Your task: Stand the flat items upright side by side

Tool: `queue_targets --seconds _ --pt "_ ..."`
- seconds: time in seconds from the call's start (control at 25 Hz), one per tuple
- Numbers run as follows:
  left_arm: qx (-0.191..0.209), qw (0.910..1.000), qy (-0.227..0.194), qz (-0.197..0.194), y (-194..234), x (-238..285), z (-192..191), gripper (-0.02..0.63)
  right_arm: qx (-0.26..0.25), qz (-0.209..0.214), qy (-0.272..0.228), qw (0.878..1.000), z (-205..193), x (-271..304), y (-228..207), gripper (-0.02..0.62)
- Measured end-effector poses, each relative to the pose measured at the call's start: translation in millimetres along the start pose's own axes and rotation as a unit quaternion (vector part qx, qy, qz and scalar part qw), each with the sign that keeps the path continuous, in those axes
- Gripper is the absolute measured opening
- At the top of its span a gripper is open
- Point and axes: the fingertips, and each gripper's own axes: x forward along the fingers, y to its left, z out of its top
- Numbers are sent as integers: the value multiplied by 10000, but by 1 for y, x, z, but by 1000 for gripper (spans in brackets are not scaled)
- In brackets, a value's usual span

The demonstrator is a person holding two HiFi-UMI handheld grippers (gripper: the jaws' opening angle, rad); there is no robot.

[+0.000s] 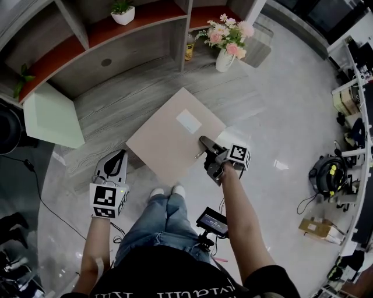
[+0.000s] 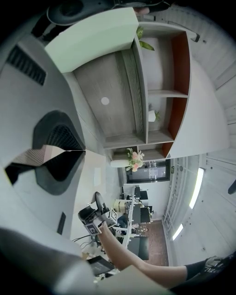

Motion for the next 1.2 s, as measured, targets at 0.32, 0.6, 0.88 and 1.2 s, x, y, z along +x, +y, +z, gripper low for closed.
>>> queue_targets --seconds 0.32,0.6,0.88,1.2 --pt "-91 9999 -30 47 3 0 1 12 167 -141 198 9996 -5 -8 13 313" --pt "-260 9988 -403 128 11 -2 23 12 -264 -1384 1053 9844 37 -20 55 313" --pt "-407 9968 -573 387 32 -18 27 12 -1150 -2399 1716 9486 72 -2 104 313" --pt "-605 9923 -622 889 66 -43 18 12 -2439 -3215 2393 8831 76 57 161 314"
